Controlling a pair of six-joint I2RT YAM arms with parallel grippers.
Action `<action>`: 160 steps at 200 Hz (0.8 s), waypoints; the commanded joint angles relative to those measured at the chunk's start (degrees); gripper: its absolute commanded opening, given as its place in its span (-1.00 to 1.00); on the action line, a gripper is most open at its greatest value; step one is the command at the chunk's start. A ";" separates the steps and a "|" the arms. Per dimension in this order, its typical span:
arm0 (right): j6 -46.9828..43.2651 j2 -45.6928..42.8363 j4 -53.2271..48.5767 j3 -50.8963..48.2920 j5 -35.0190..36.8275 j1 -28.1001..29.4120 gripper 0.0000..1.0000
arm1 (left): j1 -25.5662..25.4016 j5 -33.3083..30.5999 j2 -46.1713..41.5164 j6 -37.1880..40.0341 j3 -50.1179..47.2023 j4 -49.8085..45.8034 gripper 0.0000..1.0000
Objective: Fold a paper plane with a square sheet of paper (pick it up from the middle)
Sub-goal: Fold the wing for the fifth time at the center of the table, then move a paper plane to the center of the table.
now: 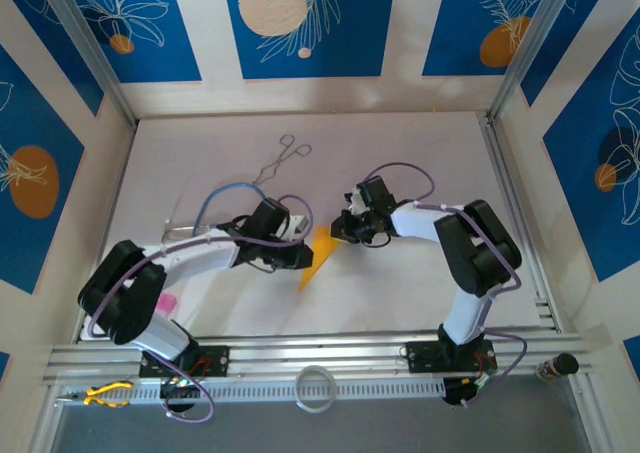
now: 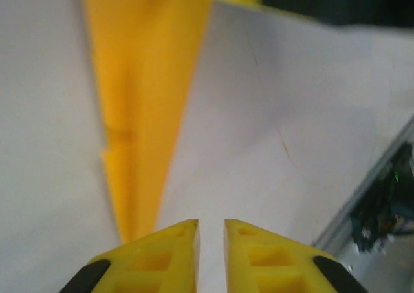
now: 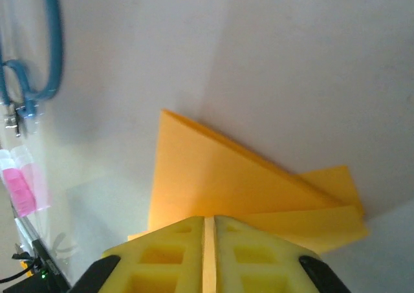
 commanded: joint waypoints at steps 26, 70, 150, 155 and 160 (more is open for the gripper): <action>1.88 -8.49 -0.04 -5.75 -0.36 -1.91 -0.63 | 3.56 -2.94 7.21 4.34 5.45 -5.84 -0.38; 3.71 -10.55 0.93 -9.78 -0.49 -1.78 -0.61 | 3.50 -1.09 11.94 5.99 7.44 -5.82 -0.32; 5.41 -8.37 2.81 -10.77 -1.54 -0.90 -0.60 | 3.23 5.38 14.61 7.89 8.03 -4.98 -0.29; 5.49 -8.15 2.92 -10.77 -1.63 -0.83 -0.60 | 3.16 5.76 14.63 8.08 8.09 -4.97 -0.28; 5.49 -8.03 2.95 -10.69 -1.72 -0.77 -0.60 | 3.15 6.17 14.76 8.19 8.13 -4.90 -0.28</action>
